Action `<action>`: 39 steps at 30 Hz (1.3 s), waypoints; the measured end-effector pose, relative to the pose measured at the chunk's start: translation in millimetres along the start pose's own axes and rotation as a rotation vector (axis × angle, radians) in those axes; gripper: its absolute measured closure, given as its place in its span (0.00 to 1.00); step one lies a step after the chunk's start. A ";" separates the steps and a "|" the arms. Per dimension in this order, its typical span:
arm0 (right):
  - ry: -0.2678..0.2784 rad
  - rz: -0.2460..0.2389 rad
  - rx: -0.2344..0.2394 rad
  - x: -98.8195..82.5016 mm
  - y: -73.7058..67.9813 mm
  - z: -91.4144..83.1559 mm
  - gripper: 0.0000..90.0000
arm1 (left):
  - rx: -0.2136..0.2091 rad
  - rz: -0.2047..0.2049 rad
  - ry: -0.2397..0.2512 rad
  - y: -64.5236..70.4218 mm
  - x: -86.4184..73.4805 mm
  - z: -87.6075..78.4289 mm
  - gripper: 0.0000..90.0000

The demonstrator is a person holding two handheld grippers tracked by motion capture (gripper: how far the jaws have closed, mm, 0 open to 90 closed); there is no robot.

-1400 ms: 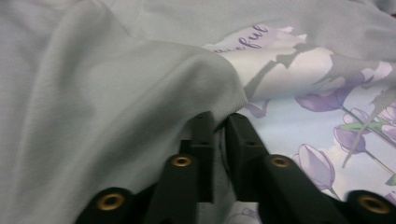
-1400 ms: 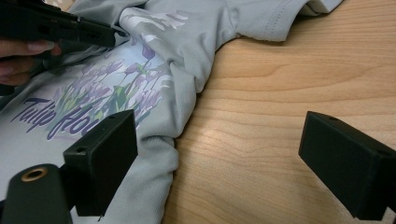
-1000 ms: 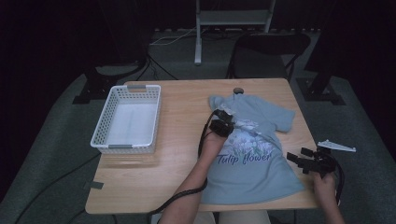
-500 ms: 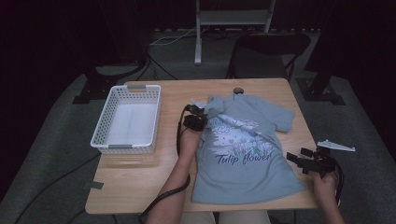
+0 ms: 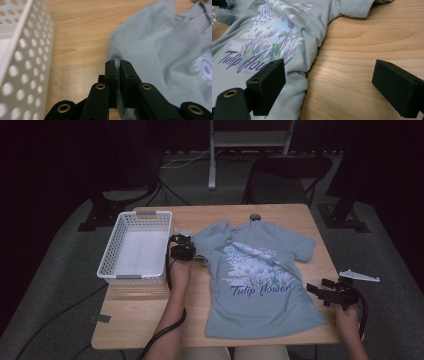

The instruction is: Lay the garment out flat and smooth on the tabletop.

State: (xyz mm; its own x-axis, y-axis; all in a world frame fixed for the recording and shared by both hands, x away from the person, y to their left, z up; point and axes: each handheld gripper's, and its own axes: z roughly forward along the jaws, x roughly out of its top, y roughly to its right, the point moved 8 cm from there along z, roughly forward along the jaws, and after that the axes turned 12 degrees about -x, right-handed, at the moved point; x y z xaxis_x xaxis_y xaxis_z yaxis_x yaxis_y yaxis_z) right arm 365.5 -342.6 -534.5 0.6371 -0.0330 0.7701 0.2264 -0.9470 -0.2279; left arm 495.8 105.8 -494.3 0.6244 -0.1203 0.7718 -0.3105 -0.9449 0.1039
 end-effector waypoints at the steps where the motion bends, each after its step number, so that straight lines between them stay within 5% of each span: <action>1: 0.000 0.000 0.001 0.0 0.1 -0.1 0.12 | 0.002 -0.005 0.003 -0.7 -0.8 -0.5 0.96; 8: 0.000 0.000 -0.001 -0.2 0.3 0.0 0.12 | 0.033 -0.040 -0.006 -7.7 -16.7 -7.9 0.95; 14: -0.001 0.002 -0.002 -0.2 0.3 -0.1 0.12 | 0.023 -0.034 -0.026 -3.9 -25.8 -6.2 0.76; 25: -0.001 0.001 -0.005 -0.2 0.1 0.1 0.12 | -0.047 -0.008 -0.017 14.8 -35.6 -16.0 0.66; 39: 0.000 -0.003 -0.008 -0.2 0.2 0.1 0.12 | -0.120 0.019 0.002 33.8 -49.6 -27.1 0.35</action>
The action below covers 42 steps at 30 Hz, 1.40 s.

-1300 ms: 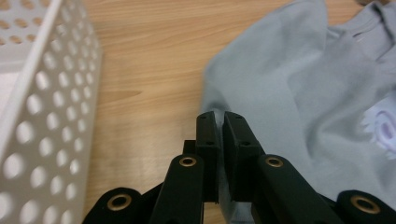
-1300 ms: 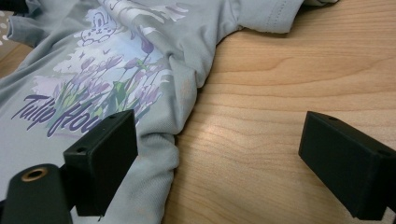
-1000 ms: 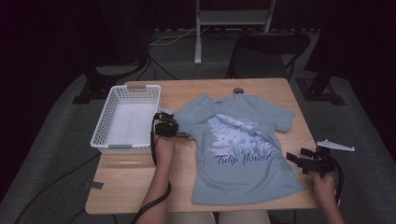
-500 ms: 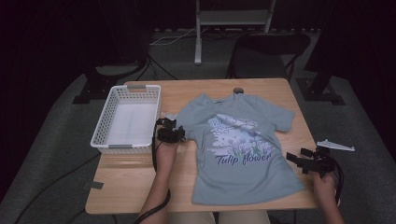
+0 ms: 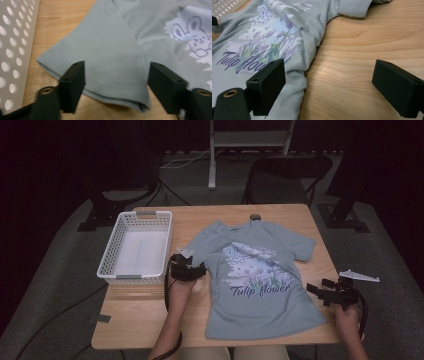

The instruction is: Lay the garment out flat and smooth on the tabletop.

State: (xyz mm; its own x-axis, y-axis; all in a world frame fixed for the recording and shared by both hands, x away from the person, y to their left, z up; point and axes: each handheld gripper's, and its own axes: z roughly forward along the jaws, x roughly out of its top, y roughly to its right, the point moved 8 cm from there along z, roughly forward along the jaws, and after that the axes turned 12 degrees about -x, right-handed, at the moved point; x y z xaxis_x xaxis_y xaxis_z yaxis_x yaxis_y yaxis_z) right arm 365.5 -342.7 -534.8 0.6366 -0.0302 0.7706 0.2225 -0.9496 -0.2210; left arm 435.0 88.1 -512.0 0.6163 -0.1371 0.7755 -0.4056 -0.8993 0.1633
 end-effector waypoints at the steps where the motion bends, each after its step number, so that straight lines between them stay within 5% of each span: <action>1: 0.000 0.001 -0.001 0.0 0.0 0.0 0.12 | -0.003 0.001 0.002 2.1 -0.9 -1.2 0.31; 5: 0.001 0.002 -0.002 0.0 0.1 -0.2 0.12 | -0.004 0.021 -0.005 9.0 -7.1 -6.6 0.24; 8: 0.001 0.001 -0.002 -0.1 -0.1 -0.2 0.12 | -0.056 0.039 -0.009 17.7 -13.4 -10.6 0.14; 14: 0.001 0.002 -0.004 -0.1 0.0 -0.2 0.12 | -0.081 0.072 0.012 27.8 -22.6 -22.7 0.13; 18: 0.000 0.002 -0.004 -0.3 -0.1 -0.3 0.12 | -0.050 0.107 0.009 26.3 -29.3 -31.3 0.13; 29: -0.001 -0.002 -0.012 -0.6 -0.2 0.0 0.12 | -0.112 0.125 0.061 22.0 -45.6 -58.9 0.12; 33: -0.002 -0.003 -0.013 -0.7 -0.2 0.1 0.12 | -0.182 0.129 0.100 24.0 -48.5 -68.9 0.04; 39: -0.003 -0.003 -0.015 -0.8 -0.1 0.1 0.12 | -0.194 0.160 0.107 22.1 -61.5 -82.1 0.04; 42: -0.004 -0.003 -0.018 -0.8 -0.1 0.5 0.12 | -0.191 0.143 0.131 15.4 -68.5 -89.7 0.04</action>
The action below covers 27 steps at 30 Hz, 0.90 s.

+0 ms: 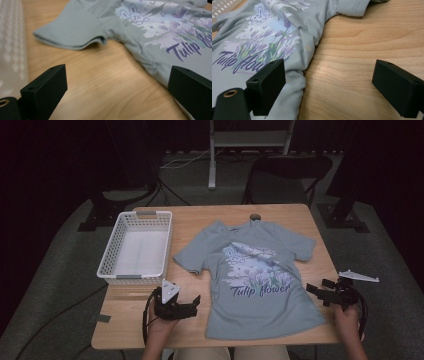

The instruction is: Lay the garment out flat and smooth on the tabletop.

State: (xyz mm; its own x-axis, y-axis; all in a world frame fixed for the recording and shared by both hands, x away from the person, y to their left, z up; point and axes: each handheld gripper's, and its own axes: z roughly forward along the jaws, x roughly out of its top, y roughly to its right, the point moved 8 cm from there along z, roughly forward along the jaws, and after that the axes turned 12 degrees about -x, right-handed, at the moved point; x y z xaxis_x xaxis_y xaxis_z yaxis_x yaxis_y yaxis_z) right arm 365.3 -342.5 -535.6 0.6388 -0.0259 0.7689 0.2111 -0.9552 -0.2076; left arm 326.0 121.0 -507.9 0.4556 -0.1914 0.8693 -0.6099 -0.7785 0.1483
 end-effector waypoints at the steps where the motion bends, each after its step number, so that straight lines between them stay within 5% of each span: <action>1: -0.001 -0.001 -0.001 0.0 0.0 0.1 0.12 | 0.005 -0.002 0.006 -1.8 -1.4 -2.8 0.04; 6: -0.003 -0.002 -0.005 -0.3 0.0 0.2 0.12 | -0.002 0.002 0.065 -6.3 -5.2 -16.8 0.04; 14: -0.013 -0.015 -0.008 -1.0 -0.8 0.9 0.12 | 0.060 0.029 0.177 -21.0 -6.3 -34.9 0.04; 27: -0.023 -0.031 -0.022 -1.8 -1.4 1.7 0.12 | 0.097 0.047 0.209 -27.0 -12.9 -31.2 0.04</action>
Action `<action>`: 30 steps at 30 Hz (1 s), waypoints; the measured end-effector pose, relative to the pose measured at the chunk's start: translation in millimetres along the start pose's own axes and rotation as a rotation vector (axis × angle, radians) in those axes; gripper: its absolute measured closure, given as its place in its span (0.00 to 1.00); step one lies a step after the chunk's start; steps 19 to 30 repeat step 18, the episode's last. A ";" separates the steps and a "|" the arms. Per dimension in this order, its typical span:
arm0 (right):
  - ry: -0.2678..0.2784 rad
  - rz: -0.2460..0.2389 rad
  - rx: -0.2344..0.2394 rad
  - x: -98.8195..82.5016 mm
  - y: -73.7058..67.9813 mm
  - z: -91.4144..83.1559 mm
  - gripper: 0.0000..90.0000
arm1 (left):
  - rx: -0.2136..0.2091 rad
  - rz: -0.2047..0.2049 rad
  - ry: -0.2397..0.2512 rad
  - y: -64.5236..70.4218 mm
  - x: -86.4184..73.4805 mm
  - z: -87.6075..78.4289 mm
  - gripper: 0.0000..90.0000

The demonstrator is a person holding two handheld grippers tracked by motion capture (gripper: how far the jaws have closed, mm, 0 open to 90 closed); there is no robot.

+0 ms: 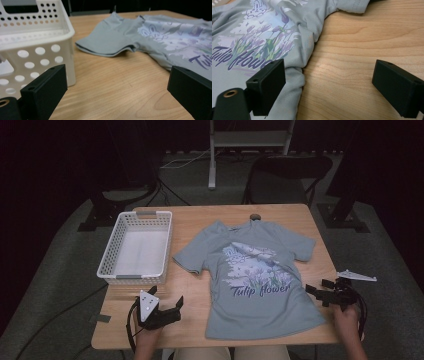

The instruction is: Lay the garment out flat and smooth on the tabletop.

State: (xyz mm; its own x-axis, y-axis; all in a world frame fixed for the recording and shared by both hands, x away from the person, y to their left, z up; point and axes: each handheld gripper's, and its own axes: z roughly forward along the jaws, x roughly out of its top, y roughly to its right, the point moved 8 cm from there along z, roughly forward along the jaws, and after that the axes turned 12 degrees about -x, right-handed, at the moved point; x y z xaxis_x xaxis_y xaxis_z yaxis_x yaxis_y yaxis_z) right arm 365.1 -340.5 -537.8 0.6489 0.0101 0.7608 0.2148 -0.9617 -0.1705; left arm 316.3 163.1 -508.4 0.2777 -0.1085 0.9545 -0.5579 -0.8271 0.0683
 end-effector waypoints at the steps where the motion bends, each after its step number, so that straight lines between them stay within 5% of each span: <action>1: -0.002 0.000 0.000 -0.1 -0.3 0.1 0.12 | 0.000 0.002 0.009 0.0 0.5 -0.4 0.04; 8: -0.016 -0.019 -0.012 -1.0 -1.5 1.4 0.12 | -0.008 0.022 0.097 0.4 4.9 -5.2 0.04; 16: -0.016 -0.020 -0.026 -1.1 -1.0 1.7 0.12 | -0.035 0.135 0.083 16.7 5.2 -1.1 0.04; 30: -0.018 -0.025 -0.028 -1.2 -1.1 2.0 0.12 | -0.041 0.128 0.088 16.6 5.3 -1.7 0.04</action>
